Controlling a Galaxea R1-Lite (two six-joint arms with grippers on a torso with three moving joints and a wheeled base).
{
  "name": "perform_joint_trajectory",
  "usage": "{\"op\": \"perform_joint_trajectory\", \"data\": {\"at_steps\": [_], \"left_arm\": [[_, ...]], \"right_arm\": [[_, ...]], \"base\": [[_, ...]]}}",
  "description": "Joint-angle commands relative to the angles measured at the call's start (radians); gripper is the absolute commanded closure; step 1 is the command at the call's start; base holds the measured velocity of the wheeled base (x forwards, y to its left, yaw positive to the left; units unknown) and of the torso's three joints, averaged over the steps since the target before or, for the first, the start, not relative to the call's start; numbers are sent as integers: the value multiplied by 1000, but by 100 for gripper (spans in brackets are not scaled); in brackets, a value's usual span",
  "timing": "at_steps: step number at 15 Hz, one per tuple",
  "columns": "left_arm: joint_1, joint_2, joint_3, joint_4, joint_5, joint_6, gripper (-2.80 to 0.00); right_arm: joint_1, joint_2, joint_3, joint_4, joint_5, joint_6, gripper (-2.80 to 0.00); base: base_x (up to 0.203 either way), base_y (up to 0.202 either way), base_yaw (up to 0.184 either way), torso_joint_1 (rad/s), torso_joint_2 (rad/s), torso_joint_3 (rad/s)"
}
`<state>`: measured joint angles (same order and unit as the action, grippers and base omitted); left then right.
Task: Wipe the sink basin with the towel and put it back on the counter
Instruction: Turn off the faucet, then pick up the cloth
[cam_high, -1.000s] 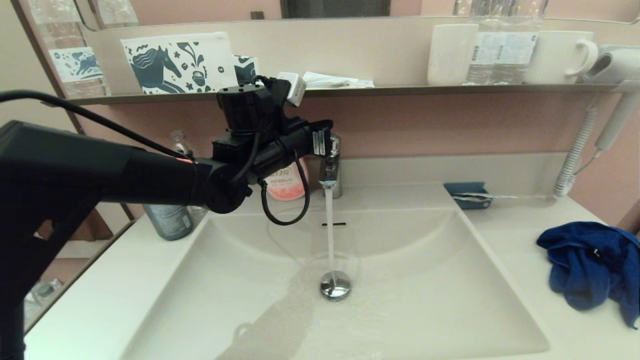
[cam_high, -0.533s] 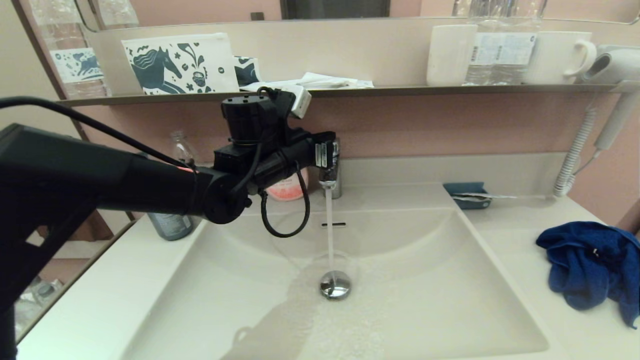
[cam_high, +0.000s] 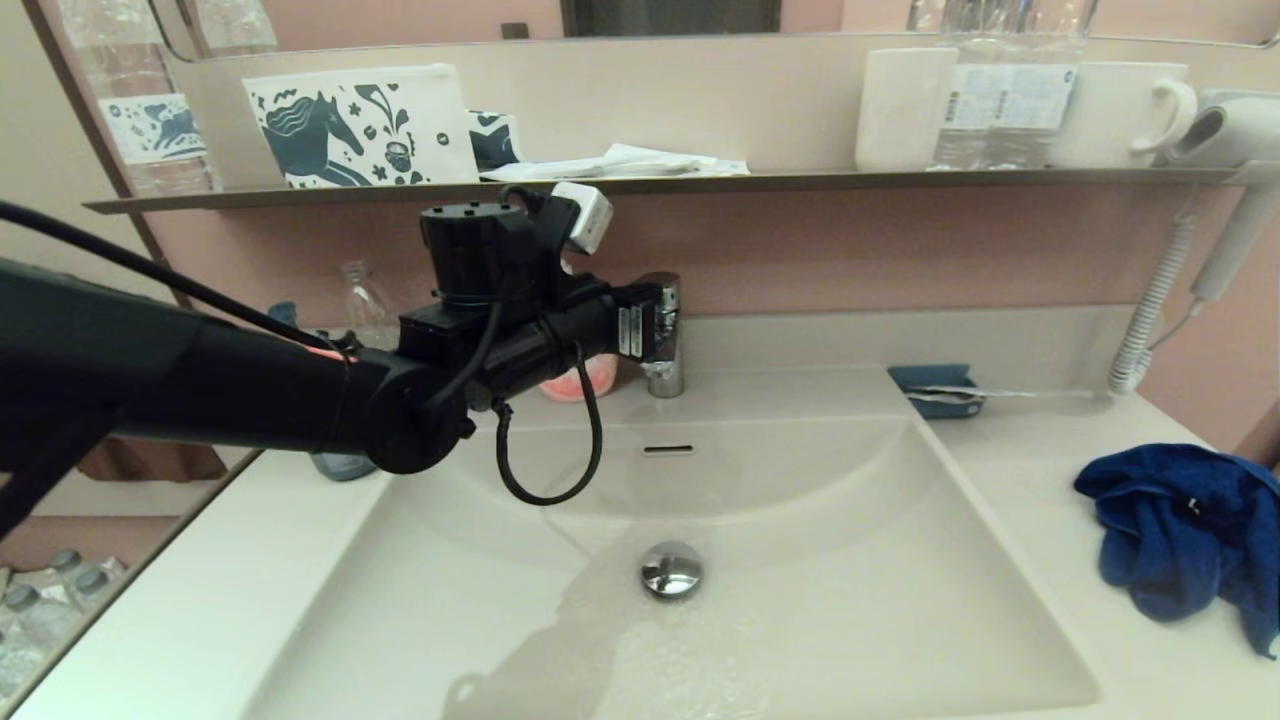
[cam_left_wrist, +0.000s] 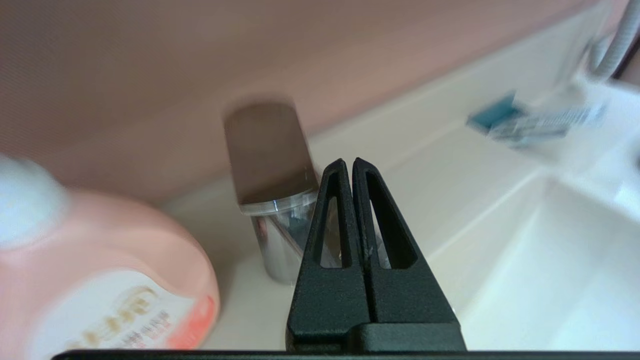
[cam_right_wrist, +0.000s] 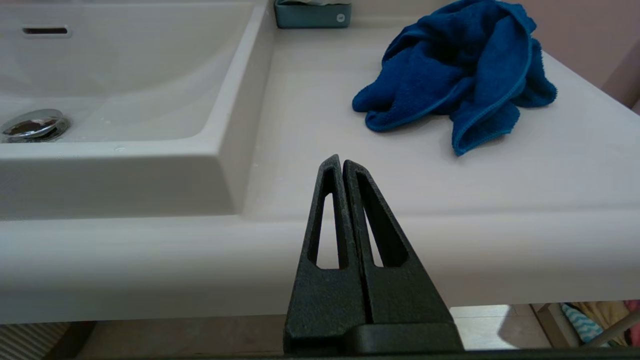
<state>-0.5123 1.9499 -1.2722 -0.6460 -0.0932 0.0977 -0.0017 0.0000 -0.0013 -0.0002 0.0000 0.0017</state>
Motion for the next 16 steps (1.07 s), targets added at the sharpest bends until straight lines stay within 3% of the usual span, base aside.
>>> {"op": "perform_joint_trajectory", "data": {"at_steps": [1, 4, 9, 11, 13, 14, 16], "left_arm": [[0, -77, 19, -9, 0, -2, 0], [15, -195, 141, -12, 8, -12, 0], [8, -448, 597, -123, 11, -15, 0], [31, -593, 728, -149, 10, -15, 0], [129, -731, 806, -157, 9, -11, 0], [226, -793, 833, -159, 5, -7, 0], [350, -951, 892, -159, -3, 9, 0]], "right_arm": [[0, 0, 0, 0, 0, 0, 0], [0, 0, 0, 0, 0, 0, 0], [0, 0, 0, 0, 0, 0, 0], [0, 0, 0, 0, 0, 0, 0], [0, 0, 0, 0, 0, 1, 0], [0, 0, 0, 0, 0, 0, 0], [0, 0, 0, 0, 0, 1, 0]], "base": [[0, 0, 0, 0, 0, 0], [0, 0, 0, 0, 0, 0], [0, 0, 0, 0, 0, 0], [0, 0, 0, 0, 0, 0], [0, 0, 0, 0, 0, 0], [0, 0, 0, 0, 0, 0], [0, 0, 0, 0, 0, 0]]}}
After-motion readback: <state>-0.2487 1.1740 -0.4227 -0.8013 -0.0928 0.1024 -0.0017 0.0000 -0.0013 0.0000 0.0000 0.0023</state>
